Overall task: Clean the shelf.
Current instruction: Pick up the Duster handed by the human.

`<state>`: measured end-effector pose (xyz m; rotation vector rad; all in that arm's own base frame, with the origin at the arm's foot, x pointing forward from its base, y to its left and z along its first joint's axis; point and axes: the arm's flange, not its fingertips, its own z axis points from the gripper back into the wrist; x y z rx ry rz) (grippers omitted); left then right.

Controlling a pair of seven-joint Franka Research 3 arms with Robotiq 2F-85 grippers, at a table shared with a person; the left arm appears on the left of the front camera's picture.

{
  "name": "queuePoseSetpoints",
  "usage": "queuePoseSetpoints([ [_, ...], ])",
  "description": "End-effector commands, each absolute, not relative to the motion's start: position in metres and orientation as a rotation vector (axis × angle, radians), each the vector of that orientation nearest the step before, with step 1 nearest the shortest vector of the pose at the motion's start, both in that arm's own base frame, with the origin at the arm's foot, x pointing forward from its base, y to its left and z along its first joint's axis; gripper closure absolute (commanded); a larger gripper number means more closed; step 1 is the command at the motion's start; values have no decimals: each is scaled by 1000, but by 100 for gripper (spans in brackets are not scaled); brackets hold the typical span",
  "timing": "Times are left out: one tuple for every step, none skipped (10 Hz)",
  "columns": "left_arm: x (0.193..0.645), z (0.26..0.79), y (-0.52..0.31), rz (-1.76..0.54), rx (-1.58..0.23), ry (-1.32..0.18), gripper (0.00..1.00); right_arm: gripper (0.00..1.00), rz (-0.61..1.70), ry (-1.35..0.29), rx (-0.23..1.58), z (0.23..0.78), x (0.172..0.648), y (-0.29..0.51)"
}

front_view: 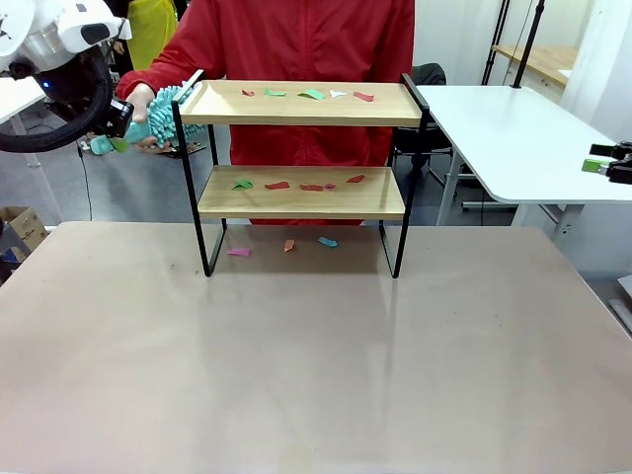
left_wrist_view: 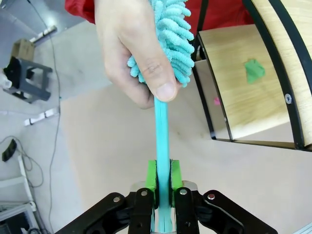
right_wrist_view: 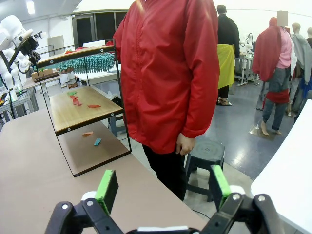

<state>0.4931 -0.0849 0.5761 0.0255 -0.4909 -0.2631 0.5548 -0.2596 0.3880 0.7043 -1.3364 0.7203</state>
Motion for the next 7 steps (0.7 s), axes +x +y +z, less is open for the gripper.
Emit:
queuePoseSetpoints([
  [495,581,-88,-222,48,-479,100,0,722,-1338,704,390,555,-258],
  [497,580,-87,-211,49,-475,100,0,722,-1338,704,390,555,-258],
  [498,580,-86,-209,48,-471,100,0,722,-1338,704,390,555,-258],
  [498,580,-85,-207,44,-472,100,0,722,-1338,704,390,555,-258],
  [499,580,-83,-186,32,-499,100,0,722,-1338,704,390,555,-258],
  [497,580,-80,-236,-17,-428,100,0,722,-1338,704,390,555,-258],
  [496,576,-83,-227,19,-475,100,0,722,-1338,704,390,555,-258],
])
